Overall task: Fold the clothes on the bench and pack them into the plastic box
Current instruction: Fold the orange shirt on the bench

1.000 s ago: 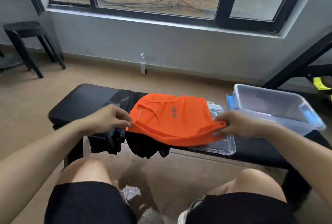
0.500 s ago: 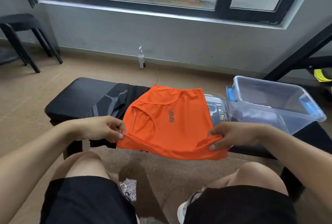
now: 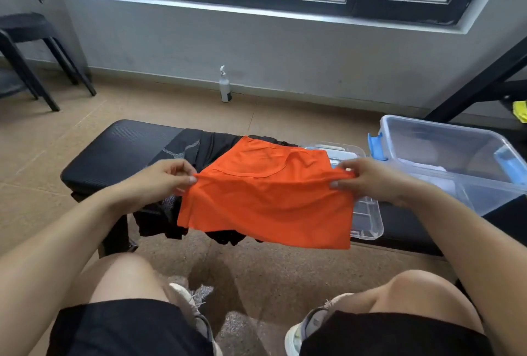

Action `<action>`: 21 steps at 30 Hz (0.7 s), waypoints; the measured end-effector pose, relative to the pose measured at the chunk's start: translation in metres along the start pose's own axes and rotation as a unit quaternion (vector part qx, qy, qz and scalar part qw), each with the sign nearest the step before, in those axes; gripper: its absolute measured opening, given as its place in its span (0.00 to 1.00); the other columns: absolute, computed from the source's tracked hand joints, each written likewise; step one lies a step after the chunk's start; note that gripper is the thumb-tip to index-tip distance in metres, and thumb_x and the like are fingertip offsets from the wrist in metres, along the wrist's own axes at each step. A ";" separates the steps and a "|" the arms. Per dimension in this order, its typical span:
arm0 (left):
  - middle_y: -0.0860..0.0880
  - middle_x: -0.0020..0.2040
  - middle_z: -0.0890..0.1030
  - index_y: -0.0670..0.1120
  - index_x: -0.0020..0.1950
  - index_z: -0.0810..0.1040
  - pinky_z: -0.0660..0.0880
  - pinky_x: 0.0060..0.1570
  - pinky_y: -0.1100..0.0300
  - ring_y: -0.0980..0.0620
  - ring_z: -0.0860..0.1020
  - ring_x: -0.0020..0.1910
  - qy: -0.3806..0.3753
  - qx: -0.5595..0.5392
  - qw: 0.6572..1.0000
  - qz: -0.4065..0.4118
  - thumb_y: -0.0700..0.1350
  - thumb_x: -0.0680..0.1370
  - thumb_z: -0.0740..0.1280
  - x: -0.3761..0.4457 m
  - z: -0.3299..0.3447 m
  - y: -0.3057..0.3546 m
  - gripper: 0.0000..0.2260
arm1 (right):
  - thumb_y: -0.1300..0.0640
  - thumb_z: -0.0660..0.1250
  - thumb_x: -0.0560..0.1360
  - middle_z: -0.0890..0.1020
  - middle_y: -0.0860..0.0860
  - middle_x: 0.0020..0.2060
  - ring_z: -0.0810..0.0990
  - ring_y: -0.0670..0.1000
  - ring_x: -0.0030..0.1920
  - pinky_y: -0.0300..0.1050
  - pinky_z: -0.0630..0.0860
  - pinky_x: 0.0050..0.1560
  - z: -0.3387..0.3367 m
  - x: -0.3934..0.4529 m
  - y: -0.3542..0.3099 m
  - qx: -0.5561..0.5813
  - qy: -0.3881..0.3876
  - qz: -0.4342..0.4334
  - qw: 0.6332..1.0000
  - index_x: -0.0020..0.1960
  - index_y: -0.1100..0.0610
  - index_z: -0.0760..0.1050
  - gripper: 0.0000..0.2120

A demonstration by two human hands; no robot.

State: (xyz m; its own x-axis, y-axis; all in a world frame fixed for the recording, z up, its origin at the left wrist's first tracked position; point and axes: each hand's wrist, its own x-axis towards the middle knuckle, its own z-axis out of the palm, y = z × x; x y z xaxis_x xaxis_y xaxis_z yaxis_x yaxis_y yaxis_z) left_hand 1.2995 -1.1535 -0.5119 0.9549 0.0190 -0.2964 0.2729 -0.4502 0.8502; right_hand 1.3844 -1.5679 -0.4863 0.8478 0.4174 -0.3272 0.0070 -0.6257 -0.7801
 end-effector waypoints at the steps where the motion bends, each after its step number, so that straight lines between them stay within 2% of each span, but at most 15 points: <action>1: 0.48 0.43 0.83 0.43 0.51 0.80 0.78 0.55 0.53 0.50 0.82 0.45 0.031 -0.009 0.999 0.006 0.41 0.82 0.68 0.008 0.003 0.003 0.03 | 0.59 0.74 0.76 0.83 0.58 0.42 0.83 0.52 0.40 0.50 0.84 0.46 -0.003 0.009 -0.001 0.002 0.052 -0.014 0.999 0.50 0.60 0.80 0.06; 3: 0.48 0.43 0.82 0.45 0.50 0.80 0.77 0.49 0.56 0.51 0.79 0.43 0.095 -0.031 0.995 0.012 0.41 0.82 0.68 0.025 0.010 0.010 0.03 | 0.57 0.75 0.75 0.83 0.55 0.39 0.82 0.52 0.37 0.53 0.83 0.46 -0.006 0.030 0.002 -0.004 0.145 -0.029 0.989 0.45 0.55 0.80 0.05; 6: 0.49 0.42 0.81 0.50 0.46 0.79 0.72 0.41 0.58 0.51 0.76 0.40 0.214 -0.066 0.974 0.035 0.42 0.81 0.69 0.063 0.021 0.017 0.05 | 0.52 0.76 0.73 0.84 0.53 0.37 0.84 0.59 0.42 0.59 0.83 0.50 -0.004 0.065 0.012 0.012 0.242 -0.024 0.970 0.41 0.52 0.79 0.06; 9: 0.48 0.46 0.83 0.50 0.48 0.80 0.72 0.40 0.61 0.53 0.77 0.42 0.281 -0.052 0.957 0.050 0.42 0.80 0.70 0.092 0.034 0.023 0.03 | 0.54 0.75 0.74 0.81 0.50 0.35 0.79 0.53 0.39 0.49 0.77 0.42 0.004 0.093 0.021 0.040 0.307 -0.019 0.951 0.39 0.51 0.78 0.08; 11: 0.46 0.46 0.83 0.49 0.48 0.81 0.75 0.45 0.58 0.51 0.79 0.44 0.293 -0.038 0.954 0.054 0.41 0.79 0.70 0.109 0.041 0.018 0.03 | 0.53 0.75 0.74 0.83 0.48 0.37 0.80 0.51 0.41 0.46 0.77 0.43 0.008 0.109 0.028 0.052 0.331 -0.007 0.942 0.41 0.50 0.79 0.06; 15: 0.47 0.48 0.85 0.50 0.48 0.82 0.78 0.54 0.52 0.49 0.82 0.49 0.275 0.016 0.961 0.026 0.42 0.78 0.71 0.136 0.045 -0.003 0.03 | 0.53 0.75 0.74 0.84 0.52 0.40 0.83 0.57 0.46 0.55 0.80 0.49 0.009 0.134 0.043 0.022 0.339 0.012 0.941 0.45 0.51 0.81 0.04; 17: 0.48 0.48 0.85 0.49 0.50 0.84 0.77 0.53 0.54 0.49 0.82 0.50 0.271 0.032 0.962 0.015 0.43 0.78 0.71 0.144 0.042 -0.009 0.03 | 0.53 0.73 0.76 0.82 0.52 0.39 0.82 0.57 0.44 0.48 0.74 0.43 0.009 0.141 0.046 -0.011 0.330 0.017 0.944 0.44 0.51 0.80 0.04; 19: 0.49 0.47 0.85 0.49 0.51 0.84 0.75 0.51 0.56 0.50 0.81 0.49 0.266 0.036 0.963 0.015 0.43 0.78 0.71 0.150 0.041 -0.012 0.03 | 0.52 0.71 0.78 0.80 0.52 0.38 0.78 0.53 0.42 0.39 0.65 0.33 0.010 0.142 0.049 -0.060 0.318 0.028 0.946 0.48 0.54 0.82 0.05; 21: 0.49 0.47 0.85 0.49 0.51 0.84 0.74 0.50 0.57 0.50 0.81 0.49 0.264 0.049 0.963 0.019 0.44 0.78 0.71 0.154 0.042 -0.014 0.03 | 0.51 0.70 0.78 0.80 0.51 0.39 0.77 0.51 0.41 0.37 0.64 0.32 0.010 0.144 0.053 -0.082 0.312 0.031 0.946 0.51 0.57 0.84 0.09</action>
State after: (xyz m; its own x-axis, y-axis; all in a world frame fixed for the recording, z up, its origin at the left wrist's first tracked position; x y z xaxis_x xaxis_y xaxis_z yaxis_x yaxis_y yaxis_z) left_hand 1.4382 -1.1818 -0.5878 0.8973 0.4410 0.0196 0.2483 -0.5409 0.8036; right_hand 1.5017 -1.5348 -0.5802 0.9968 -0.0627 0.0489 -0.0148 -0.7511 -0.6600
